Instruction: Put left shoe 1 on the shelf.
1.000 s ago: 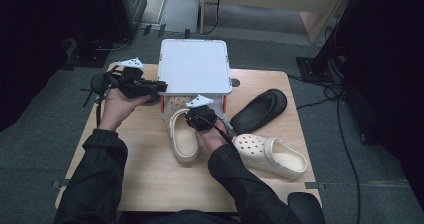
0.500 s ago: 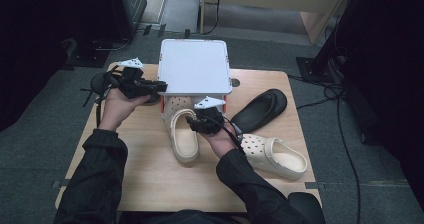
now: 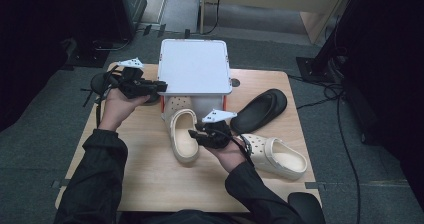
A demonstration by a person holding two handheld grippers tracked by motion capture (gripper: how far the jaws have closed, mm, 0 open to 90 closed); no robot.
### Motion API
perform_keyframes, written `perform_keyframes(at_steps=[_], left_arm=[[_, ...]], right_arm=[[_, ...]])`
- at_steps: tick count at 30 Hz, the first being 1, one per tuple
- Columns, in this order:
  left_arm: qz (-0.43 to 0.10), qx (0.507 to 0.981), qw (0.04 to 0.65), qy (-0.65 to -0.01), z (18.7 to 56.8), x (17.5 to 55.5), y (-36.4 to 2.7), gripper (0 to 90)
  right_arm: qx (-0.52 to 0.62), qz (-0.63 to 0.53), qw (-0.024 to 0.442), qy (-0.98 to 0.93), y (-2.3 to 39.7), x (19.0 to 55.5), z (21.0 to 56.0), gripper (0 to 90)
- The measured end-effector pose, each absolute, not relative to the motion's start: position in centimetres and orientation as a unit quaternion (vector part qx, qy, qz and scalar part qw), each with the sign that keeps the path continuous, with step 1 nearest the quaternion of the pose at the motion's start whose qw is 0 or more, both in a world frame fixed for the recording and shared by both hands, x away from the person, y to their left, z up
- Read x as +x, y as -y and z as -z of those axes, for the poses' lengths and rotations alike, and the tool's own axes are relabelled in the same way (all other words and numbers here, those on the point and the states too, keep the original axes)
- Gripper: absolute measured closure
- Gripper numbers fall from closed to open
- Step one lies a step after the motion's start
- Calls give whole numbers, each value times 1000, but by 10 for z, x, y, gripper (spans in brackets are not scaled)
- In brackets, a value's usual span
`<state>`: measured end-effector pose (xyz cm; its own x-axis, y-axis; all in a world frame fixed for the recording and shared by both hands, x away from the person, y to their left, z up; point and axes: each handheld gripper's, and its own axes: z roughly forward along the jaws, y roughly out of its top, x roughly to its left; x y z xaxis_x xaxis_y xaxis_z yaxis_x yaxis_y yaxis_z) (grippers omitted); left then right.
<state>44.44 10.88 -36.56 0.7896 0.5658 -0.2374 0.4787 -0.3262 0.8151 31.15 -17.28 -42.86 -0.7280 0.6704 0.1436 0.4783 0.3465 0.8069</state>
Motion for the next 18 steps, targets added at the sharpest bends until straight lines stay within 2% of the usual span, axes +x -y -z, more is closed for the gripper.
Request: perform_keyframes(at_steps=[9,12,18], left_arm=[[-47,813,483,-321,366,444,-109,793],[-48,813,483,-321,366,444,-108,793],[-49,813,483,-321,366,444,-108,798]], right_arm=[[322,-452,89,-827,174,280,451,741],[309,-444,88,-836,175,271,456,790],[290,-423,75,-855,167,261,475,809]])
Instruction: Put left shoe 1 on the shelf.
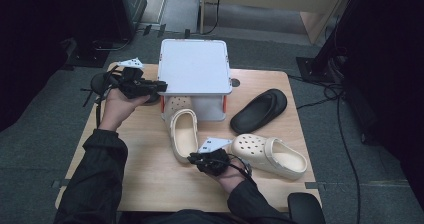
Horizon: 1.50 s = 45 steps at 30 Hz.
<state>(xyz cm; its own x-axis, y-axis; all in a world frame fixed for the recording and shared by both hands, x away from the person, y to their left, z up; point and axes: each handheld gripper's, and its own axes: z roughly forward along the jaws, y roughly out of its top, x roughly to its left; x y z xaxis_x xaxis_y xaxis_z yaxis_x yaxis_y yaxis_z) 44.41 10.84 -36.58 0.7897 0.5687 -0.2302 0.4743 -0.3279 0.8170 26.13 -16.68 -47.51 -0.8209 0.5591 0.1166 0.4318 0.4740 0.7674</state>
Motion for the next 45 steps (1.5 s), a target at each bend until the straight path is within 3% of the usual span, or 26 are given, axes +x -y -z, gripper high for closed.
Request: perform_keyframes(at_steps=[5,10,17,22,45], left_arm=[[-50,813,481,-324,365,444,-108,812],[-50,812,481,-326,366,444,-107,820],[-51,812,480,-327,365,444,-108,825],[-52,812,480,-327,366,444,-108,833],[-49,811,481,-330,366,445,-108,839]], right_arm=[[272,-416,73,-864,159,264,486,853],[258,-410,103,-868,150,265,485,854],[259,-420,94,-864,145,276,483,857],[254,-419,112,-865,142,281,485,863],[269,-430,120,-854,126,354,470,849]])
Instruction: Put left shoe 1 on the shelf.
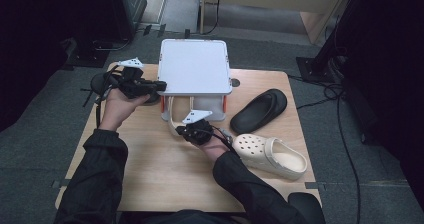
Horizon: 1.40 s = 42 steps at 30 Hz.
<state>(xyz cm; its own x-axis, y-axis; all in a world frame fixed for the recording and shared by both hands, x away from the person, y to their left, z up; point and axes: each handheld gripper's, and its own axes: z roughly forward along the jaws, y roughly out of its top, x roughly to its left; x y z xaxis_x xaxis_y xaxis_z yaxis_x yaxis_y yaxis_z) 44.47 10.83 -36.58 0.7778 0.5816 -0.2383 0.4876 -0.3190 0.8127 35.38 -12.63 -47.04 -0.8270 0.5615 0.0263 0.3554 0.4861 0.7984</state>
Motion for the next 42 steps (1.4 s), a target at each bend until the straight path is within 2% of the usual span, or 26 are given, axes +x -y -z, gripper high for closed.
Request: perform_keyframes(at_steps=[5,7,9,20,23,26,32,38,42], left_arm=[[-50,812,480,-329,366,444,-108,842],[-49,812,480,-328,366,444,-108,843],[-49,812,481,-328,366,444,-108,844],[-48,811,483,-327,366,444,-108,844],[-48,811,483,-326,366,445,-108,843],[-46,811,484,-326,367,445,-108,842],[-46,811,484,-325,367,445,-108,835],[-33,808,494,-319,368,445,-110,777],[-21,812,489,-317,364,442,-106,686]], right_arm=[[268,-437,122,-850,122,364,473,849],[266,-438,136,-848,120,368,475,829],[276,-442,129,-844,120,371,476,807],[289,-418,137,-850,136,357,480,819],[295,-425,138,-845,137,364,481,797],[290,-435,130,-843,133,369,482,720],[286,-441,129,-841,123,378,484,666],[285,-443,108,-843,122,378,481,646],[291,-441,93,-844,129,370,474,630]])
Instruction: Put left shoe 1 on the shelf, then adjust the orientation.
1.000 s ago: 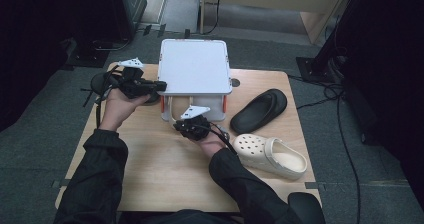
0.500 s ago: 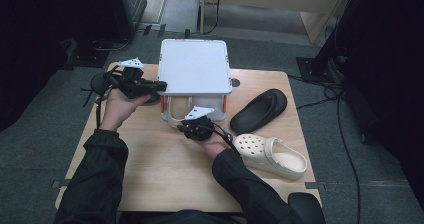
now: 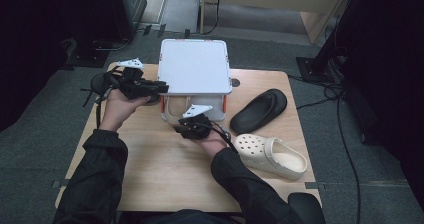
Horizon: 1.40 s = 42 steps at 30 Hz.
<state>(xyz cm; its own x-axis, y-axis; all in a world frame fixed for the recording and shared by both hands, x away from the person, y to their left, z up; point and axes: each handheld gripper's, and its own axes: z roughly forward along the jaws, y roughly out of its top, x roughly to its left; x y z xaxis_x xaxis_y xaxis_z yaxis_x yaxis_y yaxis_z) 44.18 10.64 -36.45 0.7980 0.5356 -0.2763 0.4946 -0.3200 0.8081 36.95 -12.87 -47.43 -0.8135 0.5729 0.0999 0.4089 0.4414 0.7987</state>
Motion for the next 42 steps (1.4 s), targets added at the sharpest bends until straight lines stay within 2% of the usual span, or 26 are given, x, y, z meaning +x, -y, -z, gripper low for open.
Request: perform_keyframes(at_steps=[3,9,14,26,34,42], left_arm=[[-15,814,486,-318,359,434,-104,625],[-36,820,484,-303,346,414,-95,563],[-18,807,500,-313,351,406,-90,545],[-47,823,474,-308,380,382,-78,494],[-49,827,468,-308,395,372,-75,473],[-49,836,458,-299,403,368,-71,462]], right_arm=[[289,-437,94,-846,135,362,468,613],[285,-448,83,-843,153,344,452,594],[298,-443,74,-842,174,331,447,587],[336,-466,73,-815,226,308,439,536],[336,-457,92,-819,252,297,437,502],[351,-454,105,-812,277,290,431,515]])
